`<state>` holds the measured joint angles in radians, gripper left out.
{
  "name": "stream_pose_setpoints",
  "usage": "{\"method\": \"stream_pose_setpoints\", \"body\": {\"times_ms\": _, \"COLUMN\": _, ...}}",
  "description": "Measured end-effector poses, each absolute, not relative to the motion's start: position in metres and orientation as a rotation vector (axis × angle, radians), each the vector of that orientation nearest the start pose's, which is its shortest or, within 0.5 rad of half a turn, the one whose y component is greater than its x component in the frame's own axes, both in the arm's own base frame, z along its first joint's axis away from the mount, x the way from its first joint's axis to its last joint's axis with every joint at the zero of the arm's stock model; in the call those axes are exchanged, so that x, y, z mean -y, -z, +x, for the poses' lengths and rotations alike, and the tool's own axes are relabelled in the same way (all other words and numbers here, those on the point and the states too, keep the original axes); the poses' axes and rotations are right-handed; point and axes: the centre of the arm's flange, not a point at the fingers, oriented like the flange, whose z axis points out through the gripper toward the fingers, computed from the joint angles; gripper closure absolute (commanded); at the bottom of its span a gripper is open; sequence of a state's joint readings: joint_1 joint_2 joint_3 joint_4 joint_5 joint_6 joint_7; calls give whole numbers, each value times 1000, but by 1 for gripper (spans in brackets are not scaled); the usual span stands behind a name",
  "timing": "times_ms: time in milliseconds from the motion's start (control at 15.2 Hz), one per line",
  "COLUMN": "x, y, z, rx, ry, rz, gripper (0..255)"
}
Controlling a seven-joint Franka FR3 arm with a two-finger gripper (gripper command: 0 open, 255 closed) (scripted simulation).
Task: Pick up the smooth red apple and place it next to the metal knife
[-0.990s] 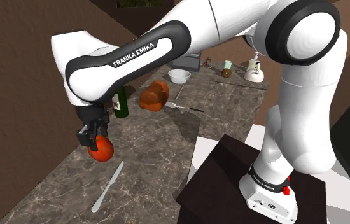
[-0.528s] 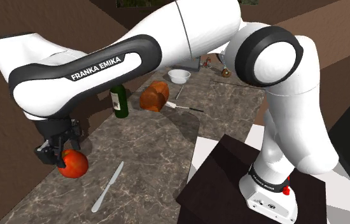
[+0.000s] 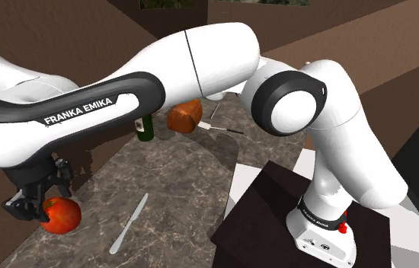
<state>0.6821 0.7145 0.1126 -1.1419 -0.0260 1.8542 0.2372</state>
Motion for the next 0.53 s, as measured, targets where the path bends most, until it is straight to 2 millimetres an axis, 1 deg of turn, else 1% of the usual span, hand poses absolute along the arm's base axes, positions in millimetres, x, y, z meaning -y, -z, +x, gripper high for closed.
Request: {"method": "stream_pose_setpoints", "body": {"times_ms": 528, "x": -517, "y": -342, "z": 544, "rx": 822, "ry": -35, "rz": -2987, "gripper": 255}}
